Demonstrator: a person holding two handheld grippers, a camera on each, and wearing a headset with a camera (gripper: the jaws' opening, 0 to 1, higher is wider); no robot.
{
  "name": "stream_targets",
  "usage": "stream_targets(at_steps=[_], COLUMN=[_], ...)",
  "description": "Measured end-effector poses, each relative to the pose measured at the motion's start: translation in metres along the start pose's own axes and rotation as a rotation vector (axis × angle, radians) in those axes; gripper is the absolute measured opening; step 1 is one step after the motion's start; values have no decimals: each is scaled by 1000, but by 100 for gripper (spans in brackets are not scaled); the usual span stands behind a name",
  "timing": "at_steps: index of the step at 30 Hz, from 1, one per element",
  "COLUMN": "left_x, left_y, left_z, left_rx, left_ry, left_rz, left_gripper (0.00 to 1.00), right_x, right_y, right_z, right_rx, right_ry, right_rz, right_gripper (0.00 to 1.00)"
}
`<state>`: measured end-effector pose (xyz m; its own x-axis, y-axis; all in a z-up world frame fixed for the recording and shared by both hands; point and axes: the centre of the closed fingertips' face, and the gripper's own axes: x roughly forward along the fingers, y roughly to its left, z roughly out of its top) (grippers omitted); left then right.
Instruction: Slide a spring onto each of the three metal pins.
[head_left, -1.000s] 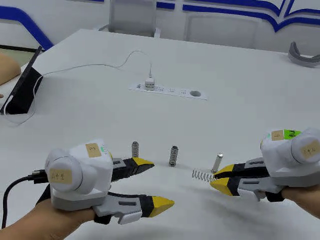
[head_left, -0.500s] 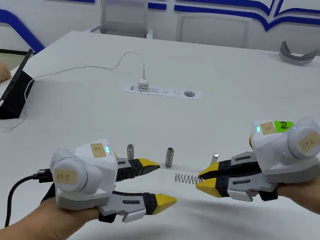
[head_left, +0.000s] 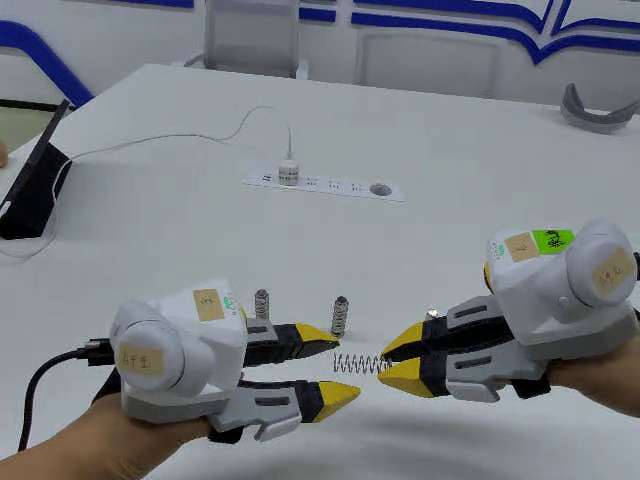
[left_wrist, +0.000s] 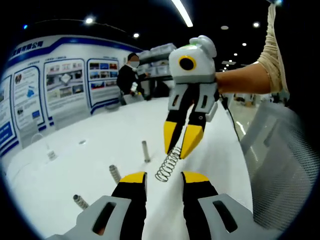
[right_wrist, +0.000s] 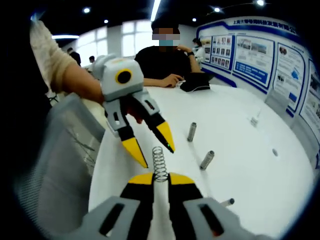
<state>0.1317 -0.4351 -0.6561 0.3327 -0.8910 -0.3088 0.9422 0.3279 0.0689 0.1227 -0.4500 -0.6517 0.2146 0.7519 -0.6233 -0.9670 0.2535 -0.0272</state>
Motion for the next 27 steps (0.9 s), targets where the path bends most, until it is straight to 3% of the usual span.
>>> stream_targets(at_steps=[12, 27], left_x=[-1, -1], left_y=[-6, -9], left_z=[0, 0], left_rx=[39, 42], left_ry=[6, 15], left_rz=[-14, -25], left_gripper=[13, 12], right_x=[0, -8], right_y=[6, 10], right_z=[1, 20], right_rx=[-28, -67], right_ry=[26, 13], right_rz=[38, 38], right_gripper=[11, 11])
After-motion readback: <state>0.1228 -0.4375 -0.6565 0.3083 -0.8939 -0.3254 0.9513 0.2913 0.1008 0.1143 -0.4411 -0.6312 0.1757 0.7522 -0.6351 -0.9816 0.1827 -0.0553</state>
